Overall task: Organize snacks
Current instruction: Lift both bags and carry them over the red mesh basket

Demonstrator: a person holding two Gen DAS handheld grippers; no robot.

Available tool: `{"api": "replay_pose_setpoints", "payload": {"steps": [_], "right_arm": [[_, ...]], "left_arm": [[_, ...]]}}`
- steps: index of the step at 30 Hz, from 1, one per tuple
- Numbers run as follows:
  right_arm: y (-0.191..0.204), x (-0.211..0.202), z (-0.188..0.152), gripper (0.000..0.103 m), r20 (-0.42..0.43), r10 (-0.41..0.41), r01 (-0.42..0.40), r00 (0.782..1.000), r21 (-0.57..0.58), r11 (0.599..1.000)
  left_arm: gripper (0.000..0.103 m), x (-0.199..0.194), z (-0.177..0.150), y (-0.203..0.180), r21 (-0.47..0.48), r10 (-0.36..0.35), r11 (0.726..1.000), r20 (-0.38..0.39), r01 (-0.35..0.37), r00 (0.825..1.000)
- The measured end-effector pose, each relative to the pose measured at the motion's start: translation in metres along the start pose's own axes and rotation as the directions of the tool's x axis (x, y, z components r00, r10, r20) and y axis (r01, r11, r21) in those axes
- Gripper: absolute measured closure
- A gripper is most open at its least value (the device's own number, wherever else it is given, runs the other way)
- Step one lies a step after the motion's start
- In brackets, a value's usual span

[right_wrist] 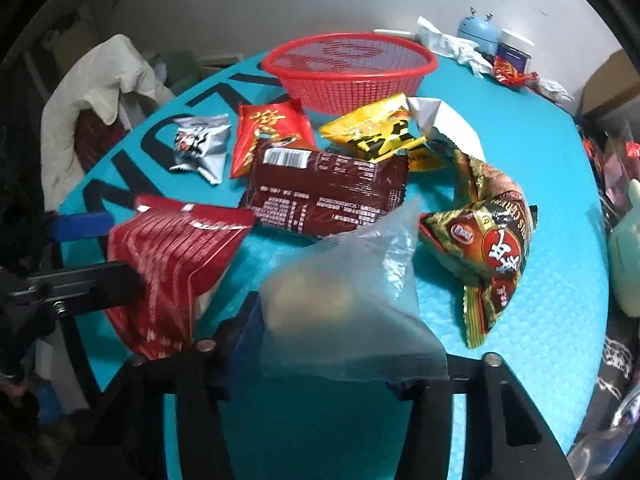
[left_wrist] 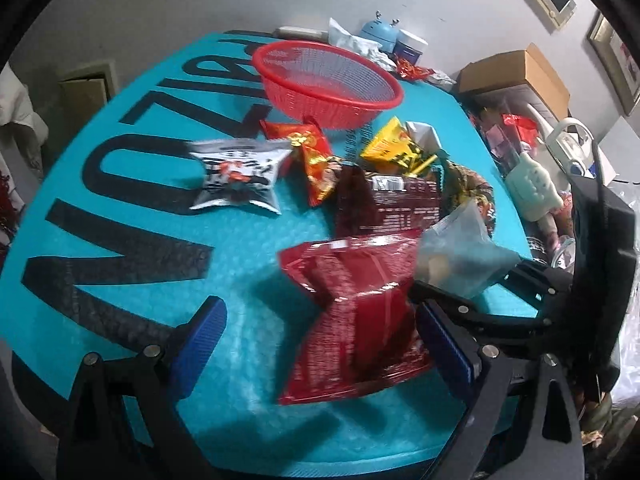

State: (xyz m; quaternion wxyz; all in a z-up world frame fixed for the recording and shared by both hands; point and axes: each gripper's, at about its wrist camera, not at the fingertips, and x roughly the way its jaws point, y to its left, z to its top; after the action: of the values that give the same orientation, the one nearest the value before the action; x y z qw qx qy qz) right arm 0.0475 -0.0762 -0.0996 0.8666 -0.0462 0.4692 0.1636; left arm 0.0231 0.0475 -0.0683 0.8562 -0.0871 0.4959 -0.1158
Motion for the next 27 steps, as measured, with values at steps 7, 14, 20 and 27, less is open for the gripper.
{"api": "replay_pose_setpoints", "payload": {"steps": [7,14,20,27], "right_arm": [[-0.010,-0.007,-0.009,0.062,0.014,0.027,-0.027,1.000,0.053,0.998],[-0.012,-0.016,-0.015,0.062,0.026,0.025,-0.026,0.999,0.056,0.998],[-0.012,-0.019,-0.017,0.062,0.036,0.038,-0.040,0.999,0.054,0.998],[-0.008,-0.025,-0.020,0.062,0.054,0.047,-0.050,0.997,0.050,0.997]], "left_arm": [[0.007,0.021,0.008,-0.017,0.025,-0.008,1.000,-0.034,0.008,0.999],[0.007,0.043,0.006,-0.016,0.016,0.023,1.000,-0.092,-0.022,0.995],[0.046,0.040,0.006,-0.022,0.076,0.059,0.996,-0.036,-0.056,0.998],[0.052,0.030,0.002,-0.024,0.071,-0.010,0.997,-0.027,0.012,1.000]]}}
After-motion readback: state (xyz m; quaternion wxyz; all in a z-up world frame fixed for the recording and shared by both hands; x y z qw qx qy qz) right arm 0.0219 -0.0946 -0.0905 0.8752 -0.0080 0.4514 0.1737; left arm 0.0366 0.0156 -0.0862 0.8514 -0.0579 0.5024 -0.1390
